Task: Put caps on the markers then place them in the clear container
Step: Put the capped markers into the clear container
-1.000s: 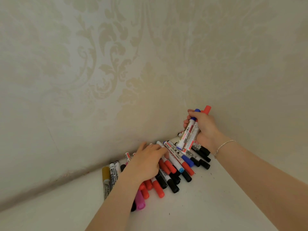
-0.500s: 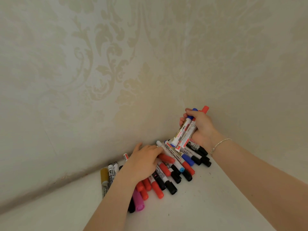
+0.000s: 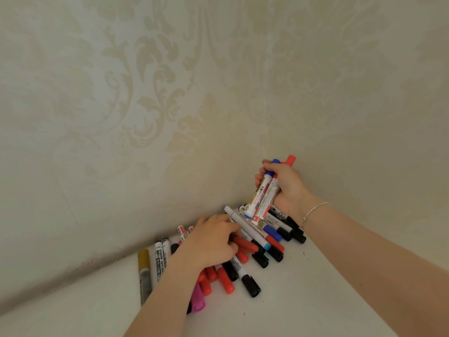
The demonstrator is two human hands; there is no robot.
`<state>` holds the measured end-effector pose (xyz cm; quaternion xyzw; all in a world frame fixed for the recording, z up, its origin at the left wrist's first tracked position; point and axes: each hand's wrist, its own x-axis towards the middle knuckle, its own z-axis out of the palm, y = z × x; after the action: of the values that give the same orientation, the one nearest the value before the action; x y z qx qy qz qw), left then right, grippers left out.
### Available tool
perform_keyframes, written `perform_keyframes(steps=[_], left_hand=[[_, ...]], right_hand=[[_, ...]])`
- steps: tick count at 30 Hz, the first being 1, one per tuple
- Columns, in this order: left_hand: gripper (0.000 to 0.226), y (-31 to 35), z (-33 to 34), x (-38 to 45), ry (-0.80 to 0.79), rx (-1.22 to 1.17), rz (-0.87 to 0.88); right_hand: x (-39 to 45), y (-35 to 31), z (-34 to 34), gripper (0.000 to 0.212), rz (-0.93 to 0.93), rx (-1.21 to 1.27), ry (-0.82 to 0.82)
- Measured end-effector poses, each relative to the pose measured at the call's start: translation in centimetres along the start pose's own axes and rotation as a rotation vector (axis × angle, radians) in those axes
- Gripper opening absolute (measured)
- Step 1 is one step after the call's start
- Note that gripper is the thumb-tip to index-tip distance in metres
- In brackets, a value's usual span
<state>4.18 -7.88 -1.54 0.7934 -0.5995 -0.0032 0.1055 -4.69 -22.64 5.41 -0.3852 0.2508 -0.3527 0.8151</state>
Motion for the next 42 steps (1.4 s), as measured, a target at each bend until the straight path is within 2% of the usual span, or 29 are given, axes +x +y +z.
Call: perform_keyframes(steps=[8, 12, 13, 16, 20, 24, 26, 28, 32, 34, 38, 41, 42], left_hand=[[0.011, 0.6, 0.5, 0.3, -0.03, 0.071, -0.036], [0.02, 0.1, 0.7, 0.5, 0.026, 0.038, 0.016], [0.023, -0.3, 0.6, 0.6, 0.055, -0.046, 0.025], [0.025, -1.3, 0.0, 0.6, 0.161, -0.5, -0.035], [0.021, -1.7, -1.2, 0.5, 0.439, -0.943, -0.223], [0.016, -1.2, -1.8, 0.5, 0.547, -1.424, -0.307], [0.017, -1.0, -1.9, 0.6, 0.558, -1.536, -0.336], [0.016, -0.7, -2.3, 0.6, 0.59, -1.553, -0.344], [0.017, -0.1, -3.3, 0.4, 0.606, -1.543, -0.343], [0.017, 0.3, -3.6, 0.5, 0.599, -1.549, -0.326], [0.021, 2.5, -4.0, 0.8, 0.644, -1.507, -0.345], [0.028, 3.1, -4.1, 1.1, 0.697, -1.297, -0.366], [0.039, 3.1, -4.1, 1.2, 0.7, -1.199, -0.366]], right_hand=[[-0.1, 0.1, -0.1, 0.008, 0.011, 0.032, -0.009], [0.0, 0.0, 0.0, 0.007, -0.002, 0.063, 0.005], [0.1, -0.2, 0.0, 0.006, -0.007, 0.084, 0.011], [-0.2, -0.8, 0.2, 0.008, -0.008, 0.194, 0.029], [-0.6, -1.4, 0.4, 0.014, -0.01, 0.281, 0.031], [-0.6, -0.2, 1.0, 0.008, -0.038, 0.018, -0.054], [-1.0, 0.8, 1.4, 0.013, -0.06, -0.172, -0.118], [-1.7, 1.5, 2.1, 0.019, -0.083, -0.31, -0.178], [-2.5, 2.5, 3.7, 0.021, -0.105, -0.437, -0.255], [-2.8, 2.9, 4.4, 0.022, -0.064, -0.397, -0.28], [-2.7, 3.8, 5.2, 0.025, 0.019, -0.157, -0.237], [-2.6, 4.4, 5.3, 0.019, 0.059, -0.106, -0.233], [-2.7, 4.6, 5.3, 0.017, 0.08, -0.097, -0.237]])
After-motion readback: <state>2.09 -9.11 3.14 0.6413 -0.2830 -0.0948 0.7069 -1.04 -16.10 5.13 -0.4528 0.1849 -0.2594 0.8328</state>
